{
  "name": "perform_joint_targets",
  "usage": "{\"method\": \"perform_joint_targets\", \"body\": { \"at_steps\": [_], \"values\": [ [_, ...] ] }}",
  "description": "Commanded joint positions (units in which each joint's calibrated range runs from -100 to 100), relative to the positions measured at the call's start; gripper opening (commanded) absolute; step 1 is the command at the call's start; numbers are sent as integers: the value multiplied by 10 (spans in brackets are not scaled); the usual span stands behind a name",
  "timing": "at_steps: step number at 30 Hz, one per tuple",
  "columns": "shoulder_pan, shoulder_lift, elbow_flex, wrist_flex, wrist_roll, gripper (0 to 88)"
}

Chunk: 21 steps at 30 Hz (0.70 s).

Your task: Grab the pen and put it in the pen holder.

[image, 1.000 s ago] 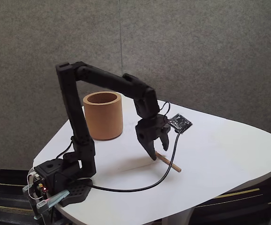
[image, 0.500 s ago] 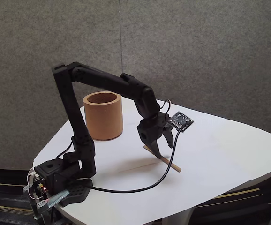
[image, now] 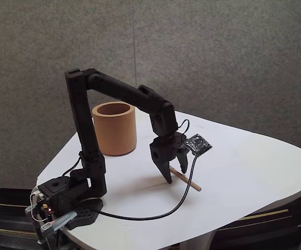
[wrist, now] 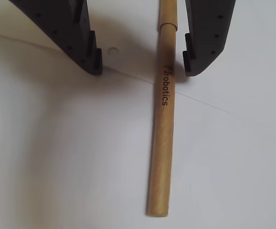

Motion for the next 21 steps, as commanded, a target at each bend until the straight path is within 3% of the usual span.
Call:
{"method": "perform_joint_targets", "body": {
  "at_steps": [1, 13, 21],
  "values": [
    [3, 8, -35, 15, -11, 238],
    [3, 15, -51, 31, -13, 238],
    [10, 102, -133, 84, -39, 238]
  ]
}}
